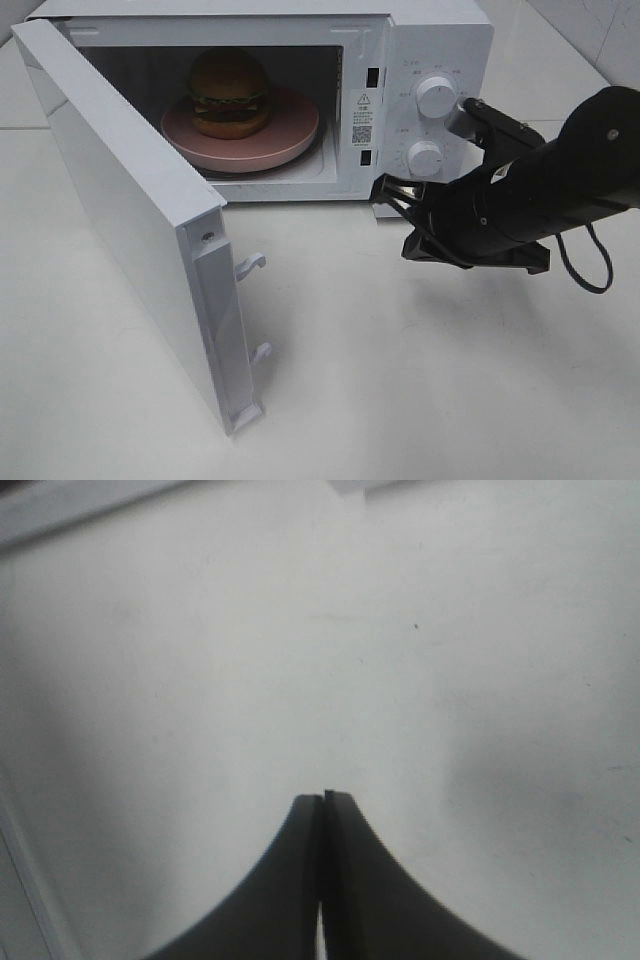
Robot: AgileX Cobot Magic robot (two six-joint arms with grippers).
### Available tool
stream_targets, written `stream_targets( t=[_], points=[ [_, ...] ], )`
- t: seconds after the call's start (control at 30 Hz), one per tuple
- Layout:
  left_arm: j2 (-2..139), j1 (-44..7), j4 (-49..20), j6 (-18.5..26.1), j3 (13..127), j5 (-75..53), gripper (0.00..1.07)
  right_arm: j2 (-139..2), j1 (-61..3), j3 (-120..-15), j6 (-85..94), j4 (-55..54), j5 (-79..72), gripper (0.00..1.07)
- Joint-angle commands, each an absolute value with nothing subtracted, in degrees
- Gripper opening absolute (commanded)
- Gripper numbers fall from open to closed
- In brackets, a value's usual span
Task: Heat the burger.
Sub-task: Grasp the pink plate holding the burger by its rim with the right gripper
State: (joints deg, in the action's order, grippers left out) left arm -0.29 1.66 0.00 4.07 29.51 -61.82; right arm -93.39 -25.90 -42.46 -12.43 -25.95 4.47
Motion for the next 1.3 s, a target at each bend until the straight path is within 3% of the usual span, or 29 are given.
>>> stream_targets(
  t=[0.03,0.37,0.6,0.97,1.23,1.3],
  points=[
    [-0.57,1.83,0.00,3.78,29.51,-61.25,1.00,-90.70,-25.32,-43.20,-1.95,-20.45,15.41,0.03],
    [-0.57,1.83,0.00,3.78,29.51,-61.25,1.00,-88.98,-25.32,-47.90,15.13,-12.20,34.61,0.04],
    [-0.57,1.83,0.00,3.78,29.51,-61.25,1.00,-88.06,-25.32,-51.17,42.46,-10.20,44.46,0.06],
    [-0.57,1.83,0.00,3.78,29.51,-61.25,1.00,-87.20,-25.55,-52.20,75.29,-7.10,44.40,0.08],
    [-0.57,1.83,0.00,3.78,29.51,-61.25,1.00,-87.20,-25.55,-52.43,78.04,-1.49,44.35,0.12],
    [-0.57,1.83,0.00,3.78,29.51,-61.25,1.00,-87.20,-26.87,-52.65,78.04,1.83,43.37,0.18]
  ],
)
